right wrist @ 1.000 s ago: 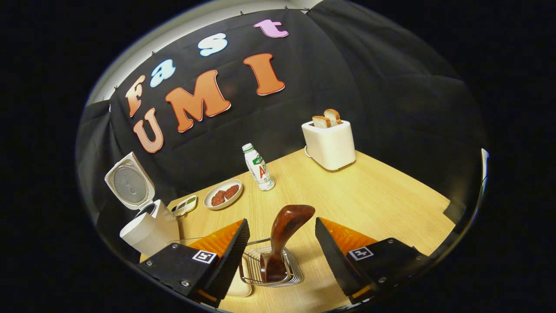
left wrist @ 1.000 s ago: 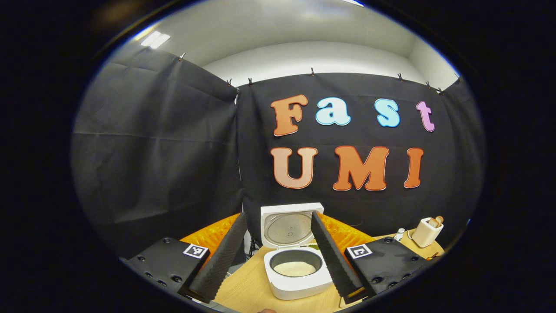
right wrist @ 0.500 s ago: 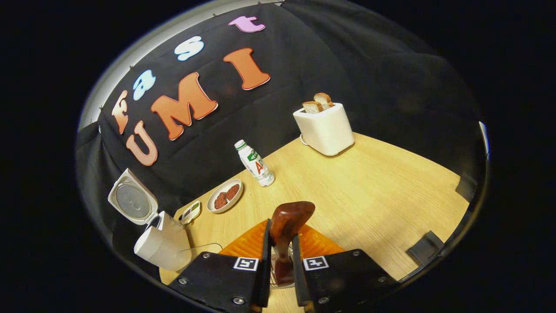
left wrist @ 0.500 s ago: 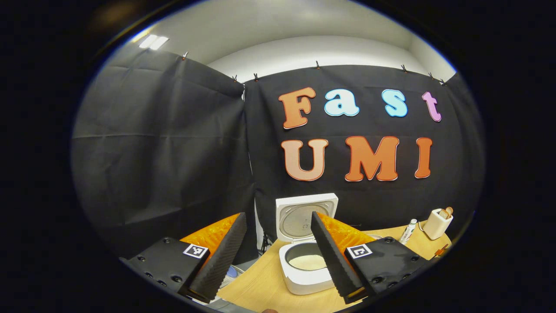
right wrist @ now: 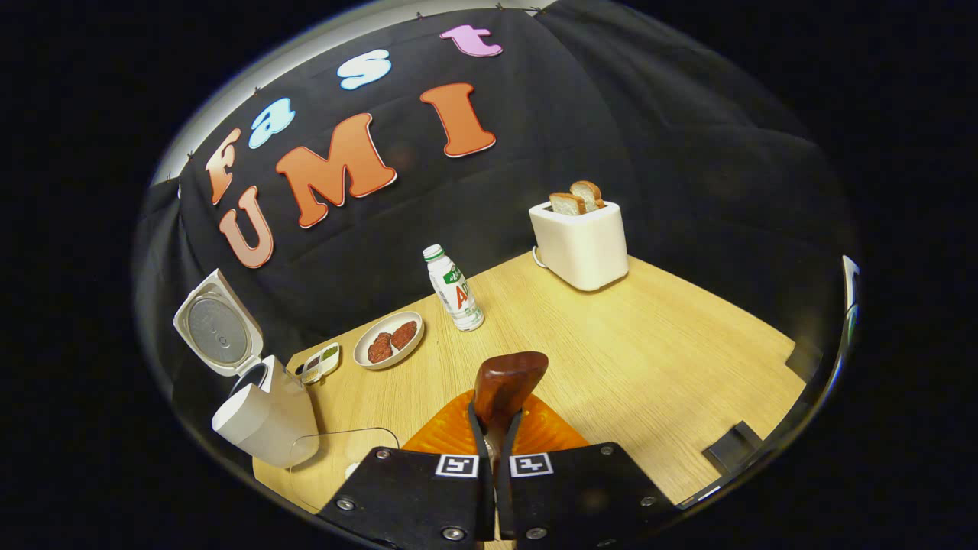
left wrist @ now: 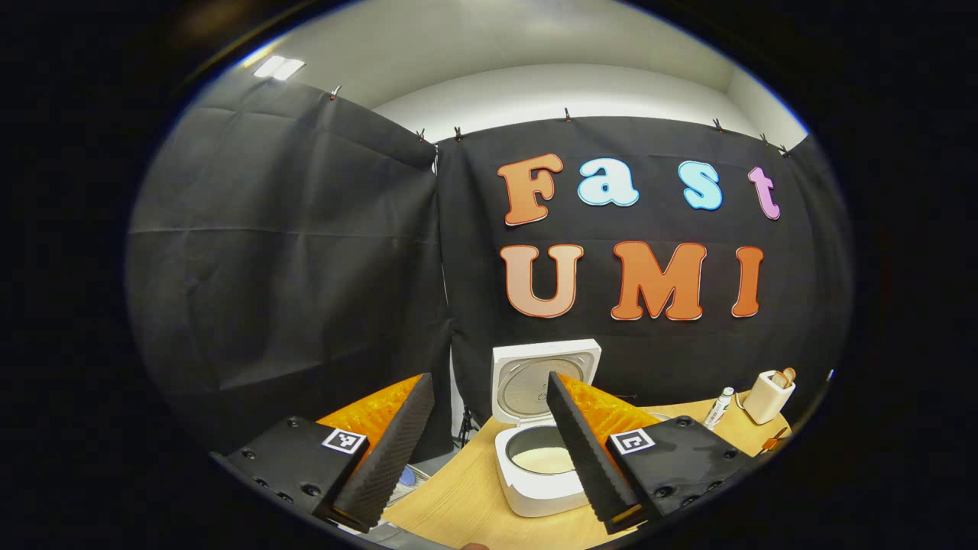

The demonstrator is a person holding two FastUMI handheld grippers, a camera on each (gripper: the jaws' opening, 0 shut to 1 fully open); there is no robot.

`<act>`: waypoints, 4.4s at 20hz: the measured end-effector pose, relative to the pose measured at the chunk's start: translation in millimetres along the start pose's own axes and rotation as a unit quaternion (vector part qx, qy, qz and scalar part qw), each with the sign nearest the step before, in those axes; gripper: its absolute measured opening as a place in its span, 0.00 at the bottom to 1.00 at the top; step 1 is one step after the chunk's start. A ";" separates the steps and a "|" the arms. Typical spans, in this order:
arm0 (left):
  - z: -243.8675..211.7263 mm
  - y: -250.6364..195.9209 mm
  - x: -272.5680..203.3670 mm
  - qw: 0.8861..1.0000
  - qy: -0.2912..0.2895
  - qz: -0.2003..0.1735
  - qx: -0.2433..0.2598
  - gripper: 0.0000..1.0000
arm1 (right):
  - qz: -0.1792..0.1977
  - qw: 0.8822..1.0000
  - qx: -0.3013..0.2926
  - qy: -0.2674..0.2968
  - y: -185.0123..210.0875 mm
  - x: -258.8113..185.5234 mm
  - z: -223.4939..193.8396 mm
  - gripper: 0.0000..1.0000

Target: Close the left gripper, press the button to open the rice cooker; take a wooden spoon from the chopstick holder with the right hand, scoop a spoonful of rice and pour it into the rice cooker, then put the wooden spoon back into the chopstick holder.

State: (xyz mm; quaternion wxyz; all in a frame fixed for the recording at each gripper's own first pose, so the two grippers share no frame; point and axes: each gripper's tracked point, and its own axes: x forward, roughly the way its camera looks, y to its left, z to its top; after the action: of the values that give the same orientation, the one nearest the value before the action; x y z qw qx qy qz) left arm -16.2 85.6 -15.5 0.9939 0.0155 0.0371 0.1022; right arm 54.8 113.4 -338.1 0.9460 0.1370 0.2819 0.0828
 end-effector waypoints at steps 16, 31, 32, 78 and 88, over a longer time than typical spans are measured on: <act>0.1 7.4 13.2 0.998 -0.002 -0.065 -0.021 1.00 | 0.086 0.986 -0.106 -0.098 129.9 -64.8 61.5 0.01; -22.9 22.6 19.7 0.996 0.026 -0.079 0.012 1.00 | 0.127 0.912 -0.384 -0.064 202.8 -6.8 -55.5 0.00; -26.0 22.4 21.6 0.996 0.027 -0.079 0.013 1.00 | 0.129 0.906 -0.398 -0.062 202.4 -4.4 -62.0 0.01; -36.6 -27.8 29.4 0.992 0.042 -0.121 -0.003 1.00 | 0.117 0.915 0.359 0.139 133.7 -9.2 -112.7 0.01; -32.3 -16.5 27.8 0.993 0.030 -0.116 -0.009 1.00 | 0.115 0.898 0.413 0.099 140.5 -21.4 -40.8 0.01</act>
State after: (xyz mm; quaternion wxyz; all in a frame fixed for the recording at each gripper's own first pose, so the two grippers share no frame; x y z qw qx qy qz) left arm 11.7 75.8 -50.2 0.9976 -0.0009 0.0675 -0.0127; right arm 3.3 250.3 -316.9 0.7556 0.5378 0.3652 0.0807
